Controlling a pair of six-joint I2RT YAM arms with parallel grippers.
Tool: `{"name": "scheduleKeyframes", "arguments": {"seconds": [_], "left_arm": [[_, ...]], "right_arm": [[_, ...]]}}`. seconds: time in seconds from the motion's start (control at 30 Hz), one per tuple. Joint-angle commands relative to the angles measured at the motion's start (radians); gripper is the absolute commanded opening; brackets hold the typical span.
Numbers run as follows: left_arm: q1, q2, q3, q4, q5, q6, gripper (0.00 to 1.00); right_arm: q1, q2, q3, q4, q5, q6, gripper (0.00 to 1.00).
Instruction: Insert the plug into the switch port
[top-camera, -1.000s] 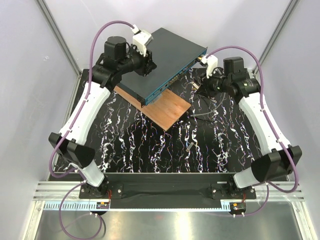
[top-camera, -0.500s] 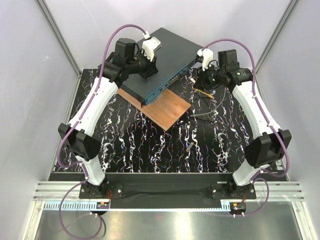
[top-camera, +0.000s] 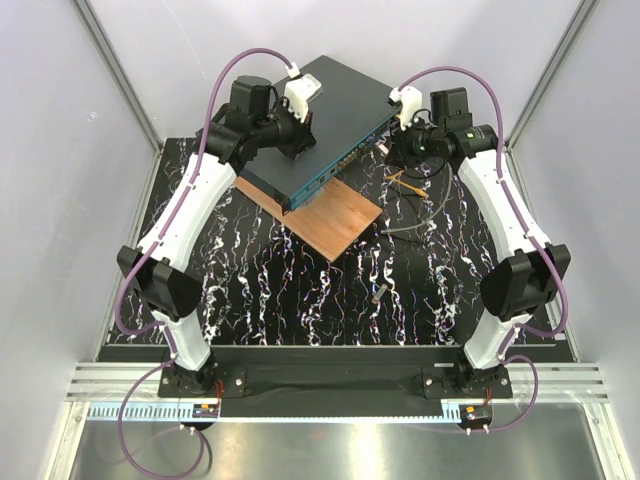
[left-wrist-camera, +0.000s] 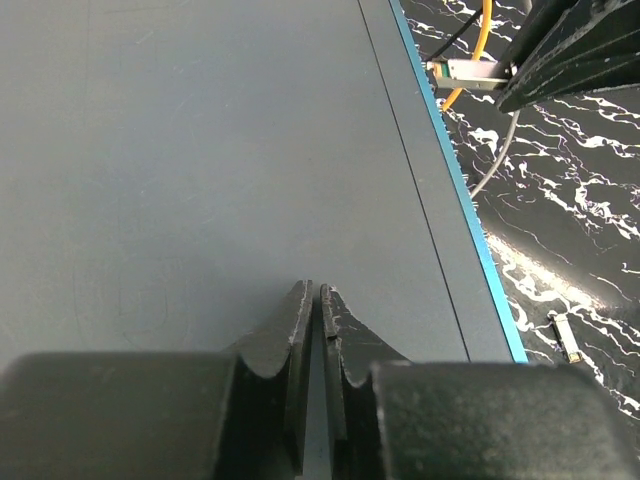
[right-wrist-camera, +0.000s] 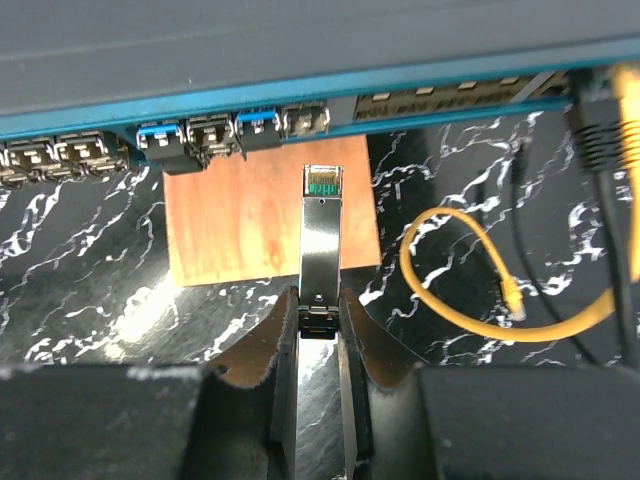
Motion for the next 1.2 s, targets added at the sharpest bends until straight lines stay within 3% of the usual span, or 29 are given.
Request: {"name": "scheduleKeyframes", "arguments": {"seconds": [0.0, 1.17], "left_arm": [[0.013, 0.010, 0.029, 0.004, 0.008, -0.021, 0.12], [0.029, -0.008, -0.026, 0.056, 0.035, -0.104, 0.12]], "right_arm": [[0.022, 0.005, 0.060, -0.012, 0.036, -0.041, 0.00], [0.070, 0.024, 0.088, -0.013, 0.044, -0.024, 0.00]]}}
